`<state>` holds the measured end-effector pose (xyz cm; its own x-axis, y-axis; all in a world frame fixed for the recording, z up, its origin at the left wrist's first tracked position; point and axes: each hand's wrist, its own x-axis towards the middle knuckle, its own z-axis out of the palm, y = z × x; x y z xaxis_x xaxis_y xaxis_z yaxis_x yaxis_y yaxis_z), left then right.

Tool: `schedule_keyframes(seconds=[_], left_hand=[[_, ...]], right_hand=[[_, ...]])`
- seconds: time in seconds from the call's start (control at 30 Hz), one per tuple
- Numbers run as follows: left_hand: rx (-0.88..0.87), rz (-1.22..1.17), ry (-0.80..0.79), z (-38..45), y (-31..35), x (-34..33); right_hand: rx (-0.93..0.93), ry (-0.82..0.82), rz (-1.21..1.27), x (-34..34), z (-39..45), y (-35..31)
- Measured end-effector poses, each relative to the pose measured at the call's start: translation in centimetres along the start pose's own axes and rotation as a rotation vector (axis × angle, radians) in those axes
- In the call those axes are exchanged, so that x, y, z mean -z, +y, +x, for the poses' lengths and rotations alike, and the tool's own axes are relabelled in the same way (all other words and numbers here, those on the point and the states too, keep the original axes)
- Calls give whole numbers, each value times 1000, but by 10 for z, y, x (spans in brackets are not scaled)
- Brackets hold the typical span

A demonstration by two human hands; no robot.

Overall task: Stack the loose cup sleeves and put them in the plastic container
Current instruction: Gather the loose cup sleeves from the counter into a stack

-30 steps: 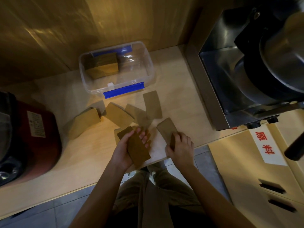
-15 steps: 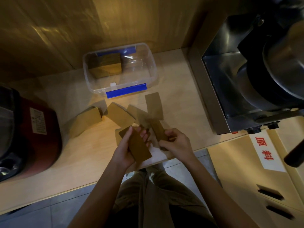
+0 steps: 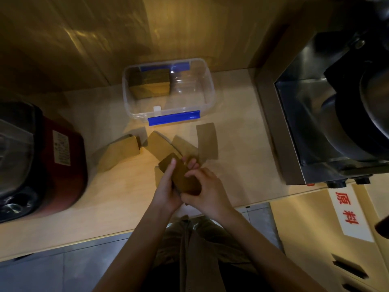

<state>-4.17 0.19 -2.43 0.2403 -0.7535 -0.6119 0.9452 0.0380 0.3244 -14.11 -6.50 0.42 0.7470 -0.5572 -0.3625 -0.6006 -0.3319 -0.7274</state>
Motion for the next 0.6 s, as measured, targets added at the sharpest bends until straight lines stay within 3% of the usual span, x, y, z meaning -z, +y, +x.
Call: schedule_keyframes(seconds=[0.27,0.37,0.43,0.53,0.6], left_hand=[[28,144,128,10,9,4],[48,111,142,13,16,10],[71,42,152,13,17,11],[86,-38,148,11,16,7],[102,-43,164,12,16,8]], right_hand=[[68,-214,-96,8,20,11],[-4,-278,113,22,34,13],[-63,-148,216,29,48,18],[-66,131,-163,29,75,37],[-102,137,-373,24,89,45]])
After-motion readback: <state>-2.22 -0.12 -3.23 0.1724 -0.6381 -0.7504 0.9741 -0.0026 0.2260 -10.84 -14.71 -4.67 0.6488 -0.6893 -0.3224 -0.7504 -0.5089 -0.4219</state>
